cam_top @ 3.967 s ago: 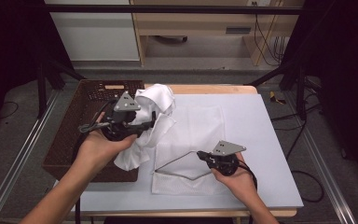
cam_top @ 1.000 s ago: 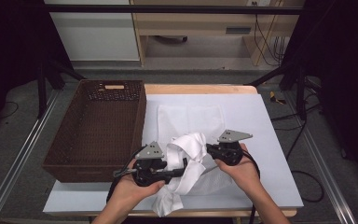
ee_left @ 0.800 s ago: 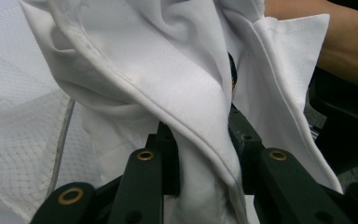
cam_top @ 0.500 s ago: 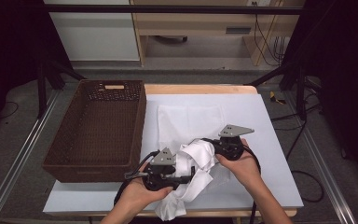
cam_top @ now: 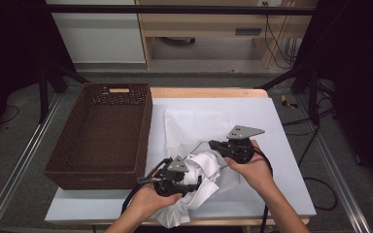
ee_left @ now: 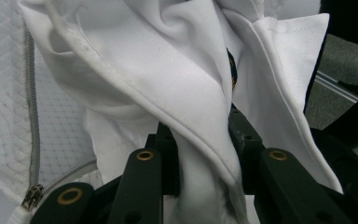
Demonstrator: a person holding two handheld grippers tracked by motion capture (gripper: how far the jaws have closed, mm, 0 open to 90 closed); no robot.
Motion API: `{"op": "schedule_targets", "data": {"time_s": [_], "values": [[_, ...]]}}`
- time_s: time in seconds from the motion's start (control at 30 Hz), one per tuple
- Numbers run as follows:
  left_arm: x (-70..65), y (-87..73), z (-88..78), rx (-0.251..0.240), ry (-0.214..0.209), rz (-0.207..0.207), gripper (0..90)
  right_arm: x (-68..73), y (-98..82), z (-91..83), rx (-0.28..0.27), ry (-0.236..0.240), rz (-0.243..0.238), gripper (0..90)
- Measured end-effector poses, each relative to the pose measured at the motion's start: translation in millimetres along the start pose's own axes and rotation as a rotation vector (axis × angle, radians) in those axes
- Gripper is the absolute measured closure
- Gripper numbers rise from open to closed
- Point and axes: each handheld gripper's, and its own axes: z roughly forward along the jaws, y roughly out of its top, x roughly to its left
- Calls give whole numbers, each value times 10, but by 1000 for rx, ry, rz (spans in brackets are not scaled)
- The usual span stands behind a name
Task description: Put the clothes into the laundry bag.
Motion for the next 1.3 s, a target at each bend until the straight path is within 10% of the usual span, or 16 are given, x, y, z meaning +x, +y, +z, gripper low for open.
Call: {"op": "schedule_targets", "data": {"time_s": [0.4, 0.97, 1.3], "values": [[13, 239, 39, 42, 47, 33, 696, 97, 99, 12, 8, 2, -44, 888], [238, 69, 297, 55, 119, -66, 696, 253, 169, -79, 2, 18, -84, 888], [187, 223, 155, 5, 110, -61, 695, 304, 185, -19, -1, 34, -85, 888]]}}
